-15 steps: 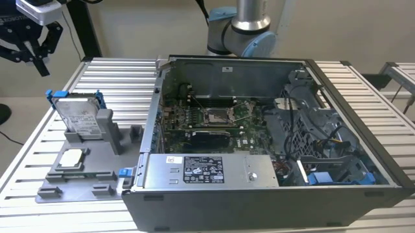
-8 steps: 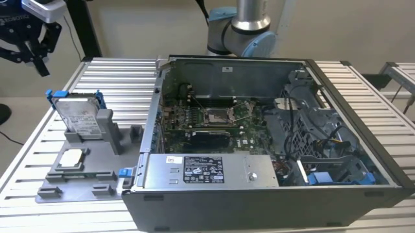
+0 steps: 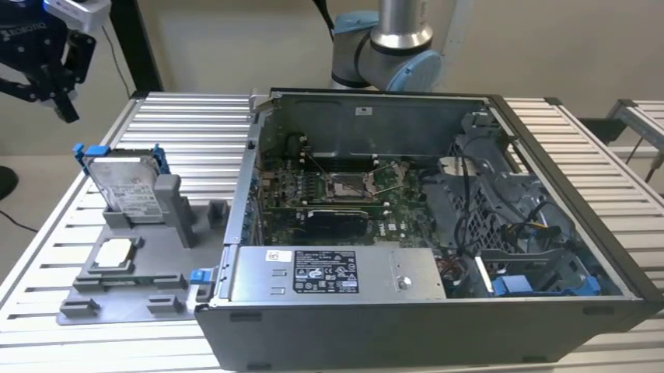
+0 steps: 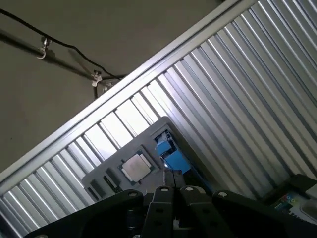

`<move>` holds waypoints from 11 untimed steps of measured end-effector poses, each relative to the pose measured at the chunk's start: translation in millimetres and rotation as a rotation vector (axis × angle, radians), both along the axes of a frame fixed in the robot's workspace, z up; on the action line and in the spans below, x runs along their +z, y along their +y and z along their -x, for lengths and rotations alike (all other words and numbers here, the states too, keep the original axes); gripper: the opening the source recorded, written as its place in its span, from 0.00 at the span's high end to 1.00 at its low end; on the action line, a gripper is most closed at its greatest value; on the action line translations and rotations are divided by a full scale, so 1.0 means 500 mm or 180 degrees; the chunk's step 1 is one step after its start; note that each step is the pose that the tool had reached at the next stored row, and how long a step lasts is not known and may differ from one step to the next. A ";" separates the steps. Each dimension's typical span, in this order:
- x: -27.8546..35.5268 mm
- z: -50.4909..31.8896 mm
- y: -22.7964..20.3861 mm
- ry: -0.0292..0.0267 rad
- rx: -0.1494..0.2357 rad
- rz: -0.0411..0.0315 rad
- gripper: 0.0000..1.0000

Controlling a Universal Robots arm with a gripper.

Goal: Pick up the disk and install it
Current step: 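Pick up the disk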

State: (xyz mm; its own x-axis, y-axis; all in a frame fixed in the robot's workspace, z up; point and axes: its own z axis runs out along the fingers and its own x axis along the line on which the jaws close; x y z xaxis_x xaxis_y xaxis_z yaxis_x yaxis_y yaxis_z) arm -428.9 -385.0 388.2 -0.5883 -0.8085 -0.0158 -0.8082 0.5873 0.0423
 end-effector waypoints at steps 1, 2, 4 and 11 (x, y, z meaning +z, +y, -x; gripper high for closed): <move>0.000 0.000 0.0000 -0.0002 0.0057 0.0001 1.00; 0.000 0.000 0.0001 -0.0005 0.0119 0.0002 1.00; -0.001 0.000 0.0001 -0.0012 0.0234 0.0005 1.00; -0.003 0.000 0.0001 -0.0051 0.0636 0.0021 1.00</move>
